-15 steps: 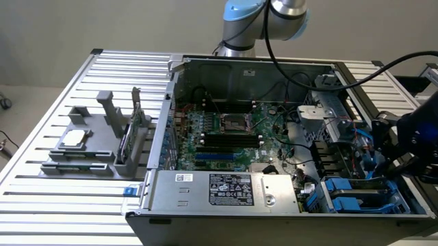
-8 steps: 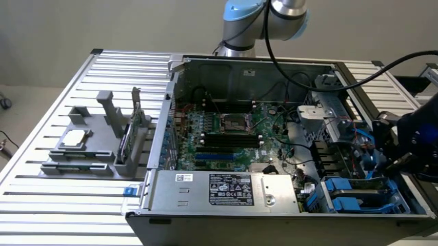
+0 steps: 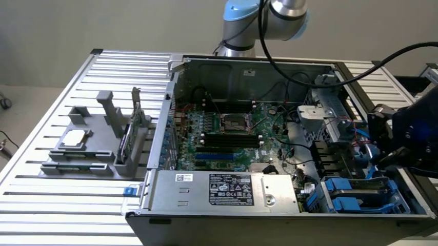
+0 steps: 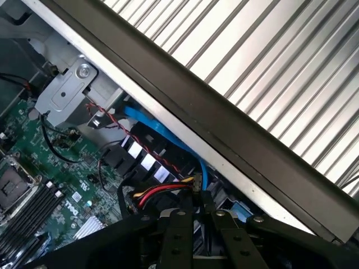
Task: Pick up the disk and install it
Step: 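Insert the first disk wire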
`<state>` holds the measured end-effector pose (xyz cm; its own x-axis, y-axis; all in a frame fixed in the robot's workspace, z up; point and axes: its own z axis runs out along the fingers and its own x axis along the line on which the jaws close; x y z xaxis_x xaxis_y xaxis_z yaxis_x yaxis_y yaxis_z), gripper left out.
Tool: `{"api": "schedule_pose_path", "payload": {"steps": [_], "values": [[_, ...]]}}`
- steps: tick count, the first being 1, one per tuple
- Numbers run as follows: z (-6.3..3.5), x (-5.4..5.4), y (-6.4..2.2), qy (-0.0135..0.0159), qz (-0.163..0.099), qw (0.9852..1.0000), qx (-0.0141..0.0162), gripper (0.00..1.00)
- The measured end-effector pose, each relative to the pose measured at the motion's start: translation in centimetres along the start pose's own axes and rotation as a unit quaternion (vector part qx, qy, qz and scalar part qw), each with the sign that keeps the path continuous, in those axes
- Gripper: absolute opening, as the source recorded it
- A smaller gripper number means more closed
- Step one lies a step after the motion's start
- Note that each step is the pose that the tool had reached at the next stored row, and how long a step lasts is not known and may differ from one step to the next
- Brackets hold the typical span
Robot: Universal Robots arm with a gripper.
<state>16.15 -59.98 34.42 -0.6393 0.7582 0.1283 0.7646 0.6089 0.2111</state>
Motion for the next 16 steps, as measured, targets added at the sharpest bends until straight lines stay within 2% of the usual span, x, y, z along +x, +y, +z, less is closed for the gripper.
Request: {"api": "schedule_pose_path", "payload": {"steps": [2,4,8,16], "values": [[-0.14,0.3,-0.3,0.0044,0.002,1.0,-0.0041,0.18],[-0.17,0.5,-0.53,0.0061,0.007,0.9999,-0.0068,0.18],[-0.2,0.6,-0.75,0.0032,0.023,0.9997,-0.0097,0.18],[-0.27,1.2,-1.47,-0.0017,0.045,0.9989,-0.0127,0.18]]}}
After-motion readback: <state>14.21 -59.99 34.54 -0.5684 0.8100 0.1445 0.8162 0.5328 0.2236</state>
